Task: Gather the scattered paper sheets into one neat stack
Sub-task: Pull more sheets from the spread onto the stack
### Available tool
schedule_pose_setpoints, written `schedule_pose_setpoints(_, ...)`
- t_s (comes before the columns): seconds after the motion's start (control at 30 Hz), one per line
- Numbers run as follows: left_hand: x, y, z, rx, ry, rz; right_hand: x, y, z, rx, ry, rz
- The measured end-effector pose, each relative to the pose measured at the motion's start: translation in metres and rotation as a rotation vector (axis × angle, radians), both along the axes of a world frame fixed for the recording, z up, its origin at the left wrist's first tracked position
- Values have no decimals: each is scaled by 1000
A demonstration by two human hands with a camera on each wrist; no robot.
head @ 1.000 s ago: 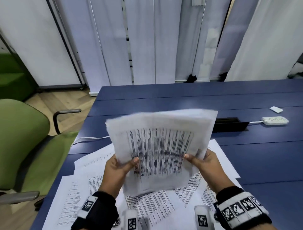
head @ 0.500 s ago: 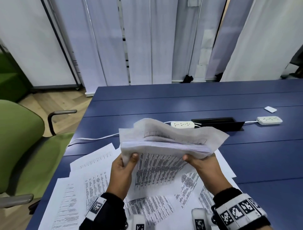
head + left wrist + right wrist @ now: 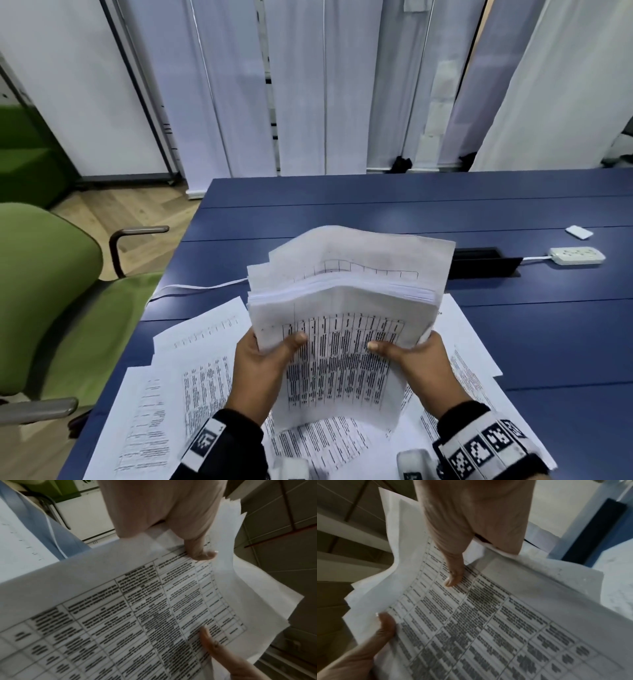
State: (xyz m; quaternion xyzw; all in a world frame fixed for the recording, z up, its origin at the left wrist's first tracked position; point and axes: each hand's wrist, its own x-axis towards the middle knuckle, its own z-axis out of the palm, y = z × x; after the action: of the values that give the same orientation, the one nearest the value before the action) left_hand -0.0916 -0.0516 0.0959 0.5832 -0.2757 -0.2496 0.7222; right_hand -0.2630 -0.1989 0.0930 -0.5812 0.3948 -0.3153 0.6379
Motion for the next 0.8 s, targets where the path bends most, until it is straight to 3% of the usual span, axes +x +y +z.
schedule_pose_setpoints(0.2,14,-3,7,-170,14,67,12,0,25,-70,-133,11)
schedule_pose_setpoints(0.43,16,-2,-7,-103,54,62,-1,-10,21,-131,-295,1)
schedule_pose_setpoints(0.8,17,-5,-6,-81,8,14,3,-1,4,-133,-208,106)
